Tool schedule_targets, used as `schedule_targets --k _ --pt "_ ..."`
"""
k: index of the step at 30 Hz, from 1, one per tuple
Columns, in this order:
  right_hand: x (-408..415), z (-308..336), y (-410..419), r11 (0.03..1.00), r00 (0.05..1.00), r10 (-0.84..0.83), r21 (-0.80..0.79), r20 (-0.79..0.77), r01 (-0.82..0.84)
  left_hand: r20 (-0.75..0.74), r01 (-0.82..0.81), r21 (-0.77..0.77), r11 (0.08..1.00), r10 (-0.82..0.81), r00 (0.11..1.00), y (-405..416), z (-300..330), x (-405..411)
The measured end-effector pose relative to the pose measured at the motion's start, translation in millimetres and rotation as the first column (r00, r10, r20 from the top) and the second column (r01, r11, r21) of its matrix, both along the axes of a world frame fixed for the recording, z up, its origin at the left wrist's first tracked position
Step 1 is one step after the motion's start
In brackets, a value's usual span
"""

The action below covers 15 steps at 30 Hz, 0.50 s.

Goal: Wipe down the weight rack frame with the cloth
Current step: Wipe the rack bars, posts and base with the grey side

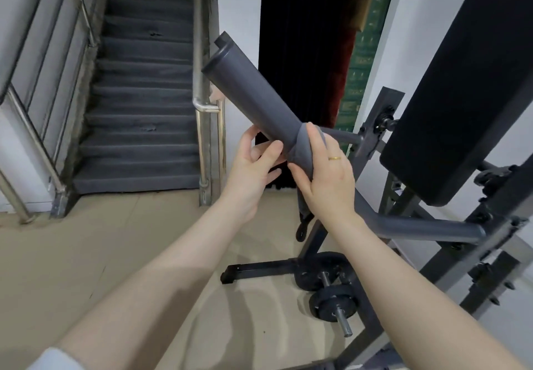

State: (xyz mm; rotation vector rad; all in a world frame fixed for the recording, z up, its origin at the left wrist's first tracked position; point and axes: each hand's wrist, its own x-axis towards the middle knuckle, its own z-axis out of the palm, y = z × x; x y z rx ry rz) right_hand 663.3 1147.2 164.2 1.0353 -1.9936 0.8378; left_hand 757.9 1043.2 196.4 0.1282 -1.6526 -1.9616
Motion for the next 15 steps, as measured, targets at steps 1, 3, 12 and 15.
schedule_targets --k 1,3,12,15 --pt "-7.2 -17.8 13.5 0.999 0.998 -0.043 0.012 0.049 0.042 0.029 0.018 -0.004 1.000 -0.018 0.999 3.4 -5.0 -1.3" --pt "-14.4 -45.2 36.4 0.993 0.980 -0.120 0.026 0.160 0.117 0.069 0.052 -0.012 0.999 -0.051 0.996 10.9 -15.9 -4.0" --pt "-9.7 -30.0 20.3 0.997 0.986 -0.059 -0.044 0.155 0.066 0.057 0.097 0.084 0.992 -0.102 0.993 34.3 -40.8 -31.9" --pt "-27.3 -48.0 48.5 1.000 0.971 -0.020 0.014 0.240 0.017 0.068 0.038 0.089 0.995 -0.044 0.997 38.6 -49.5 -41.7"
